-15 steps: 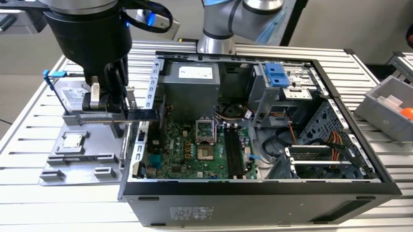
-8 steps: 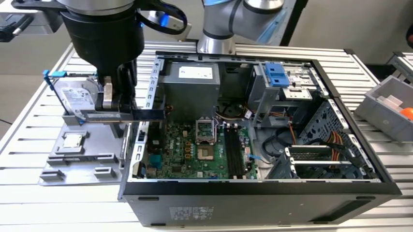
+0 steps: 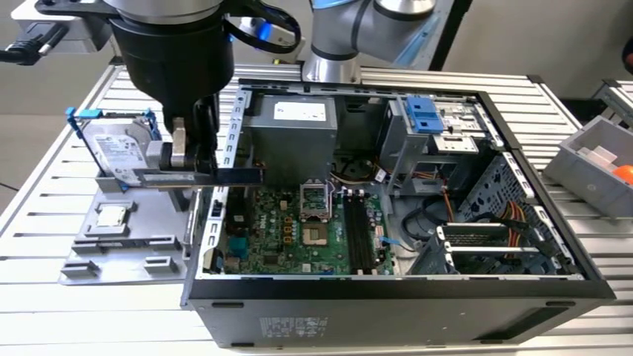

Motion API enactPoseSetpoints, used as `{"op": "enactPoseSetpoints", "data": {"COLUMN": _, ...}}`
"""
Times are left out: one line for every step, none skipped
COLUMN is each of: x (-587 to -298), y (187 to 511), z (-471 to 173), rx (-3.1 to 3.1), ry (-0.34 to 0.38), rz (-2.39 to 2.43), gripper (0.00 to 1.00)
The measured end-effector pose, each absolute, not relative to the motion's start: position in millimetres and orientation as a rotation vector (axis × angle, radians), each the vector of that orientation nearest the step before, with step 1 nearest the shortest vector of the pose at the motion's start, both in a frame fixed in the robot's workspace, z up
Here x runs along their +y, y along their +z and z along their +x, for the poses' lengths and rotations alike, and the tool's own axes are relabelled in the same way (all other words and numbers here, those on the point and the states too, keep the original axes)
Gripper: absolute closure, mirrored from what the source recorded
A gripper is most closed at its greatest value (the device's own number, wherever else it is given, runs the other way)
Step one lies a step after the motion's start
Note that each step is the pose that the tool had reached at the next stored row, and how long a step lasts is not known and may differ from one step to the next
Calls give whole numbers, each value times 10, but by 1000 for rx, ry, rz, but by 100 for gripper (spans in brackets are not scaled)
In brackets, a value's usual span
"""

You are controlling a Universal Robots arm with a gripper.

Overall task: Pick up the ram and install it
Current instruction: 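Pick up the ram and move it above insertion slot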

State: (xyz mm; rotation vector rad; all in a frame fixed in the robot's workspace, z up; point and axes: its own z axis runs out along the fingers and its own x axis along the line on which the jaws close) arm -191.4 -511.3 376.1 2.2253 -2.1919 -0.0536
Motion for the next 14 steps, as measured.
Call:
{"op": "enactPoseSetpoints", "data": {"x": -5113, "y": 3762, "z": -1899, "rx": -2192, "ry": -54, "rz": 2225, "gripper": 100}}
{"op": "enactPoseSetpoints", "data": {"x": -5113, "y": 3762, "z": -1879, "rx": -2192, "ry": -54, "rz": 2225, "gripper": 100}}
{"op": "enactPoseSetpoints", "data": {"x": -5113, "y": 3761, "z": -1857, "rx": -2192, "ry": -54, "rz": 2225, "gripper": 100}}
{"op": "enactPoseSetpoints", "data": {"x": -5113, "y": 3761, "z": -1834, "rx": -2192, "ry": -54, "rz": 2225, "gripper": 100}}
{"op": "enactPoseSetpoints", "data": {"x": -5113, "y": 3762, "z": -1812, "rx": -2192, "ry": -54, "rz": 2225, "gripper": 100}}
{"op": "enactPoseSetpoints", "data": {"x": -5113, "y": 3762, "z": -1790, "rx": -2192, "ry": -54, "rz": 2225, "gripper": 100}}
{"op": "enactPoseSetpoints", "data": {"x": -5113, "y": 3762, "z": -1771, "rx": -2192, "ry": -54, "rz": 2225, "gripper": 100}}
{"op": "enactPoseSetpoints", "data": {"x": -5113, "y": 3762, "z": -1751, "rx": -2192, "ry": -54, "rz": 2225, "gripper": 100}}
{"op": "enactPoseSetpoints", "data": {"x": -5113, "y": 3761, "z": -1730, "rx": -2192, "ry": -54, "rz": 2225, "gripper": 100}}
{"op": "enactPoseSetpoints", "data": {"x": -5113, "y": 3762, "z": -1709, "rx": -2192, "ry": -54, "rz": 2225, "gripper": 100}}
{"op": "enactPoseSetpoints", "data": {"x": -5113, "y": 3761, "z": -1689, "rx": -2192, "ry": -54, "rz": 2225, "gripper": 100}}
{"op": "enactPoseSetpoints", "data": {"x": -5113, "y": 3762, "z": -1670, "rx": -2192, "ry": -54, "rz": 2225, "gripper": 100}}
{"op": "enactPoseSetpoints", "data": {"x": -5113, "y": 3761, "z": -1652, "rx": -2192, "ry": -54, "rz": 2225, "gripper": 100}}
{"op": "enactPoseSetpoints", "data": {"x": -5113, "y": 3762, "z": -1637, "rx": -2192, "ry": -54, "rz": 2225, "gripper": 100}}
